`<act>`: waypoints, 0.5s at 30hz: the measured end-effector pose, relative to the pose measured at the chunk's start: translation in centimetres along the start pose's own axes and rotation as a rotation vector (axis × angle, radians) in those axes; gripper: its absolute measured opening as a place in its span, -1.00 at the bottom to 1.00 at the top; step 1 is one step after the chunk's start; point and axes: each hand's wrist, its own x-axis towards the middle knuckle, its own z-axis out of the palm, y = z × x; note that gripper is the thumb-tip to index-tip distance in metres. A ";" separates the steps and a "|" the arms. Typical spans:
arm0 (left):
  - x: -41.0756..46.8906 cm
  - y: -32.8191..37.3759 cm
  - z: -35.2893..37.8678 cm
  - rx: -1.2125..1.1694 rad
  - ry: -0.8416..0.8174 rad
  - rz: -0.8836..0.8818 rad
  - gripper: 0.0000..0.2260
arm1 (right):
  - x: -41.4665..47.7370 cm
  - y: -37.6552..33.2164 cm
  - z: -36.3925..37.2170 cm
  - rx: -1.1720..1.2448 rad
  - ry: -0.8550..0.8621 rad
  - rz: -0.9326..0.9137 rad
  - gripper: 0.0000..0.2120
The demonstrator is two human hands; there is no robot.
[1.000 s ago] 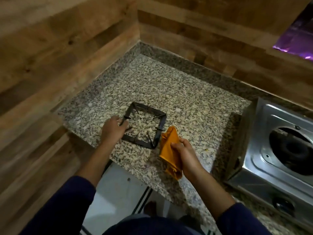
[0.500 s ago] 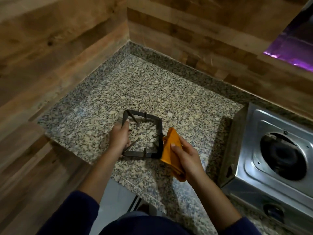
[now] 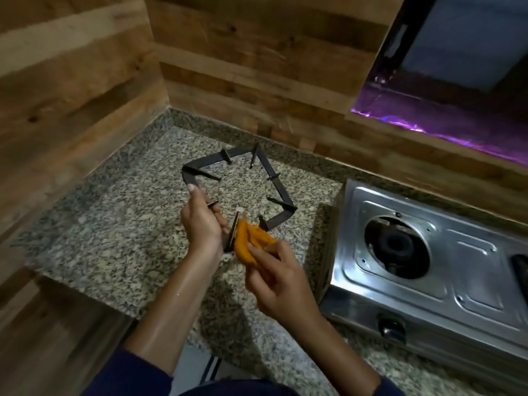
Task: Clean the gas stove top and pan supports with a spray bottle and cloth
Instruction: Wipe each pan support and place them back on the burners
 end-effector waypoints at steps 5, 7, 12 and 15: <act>-2.2 1.6 0.9 -0.095 -0.087 -0.123 -0.59 | -1.4 0.1 -7.0 -0.022 0.343 0.076 -0.64; -3.7 2.1 1.6 -0.146 -0.148 -0.138 -0.60 | -0.6 -0.7 -9.0 -0.093 0.354 -0.011 -0.57; -6.4 2.9 2.5 -0.224 -0.274 -0.091 -0.59 | -0.5 0.2 -10.8 -0.319 0.289 -0.170 -0.55; -6.8 3.0 2.1 -0.190 -0.298 -0.012 -0.58 | -1.7 2.1 -12.4 -0.288 0.376 -0.162 -0.65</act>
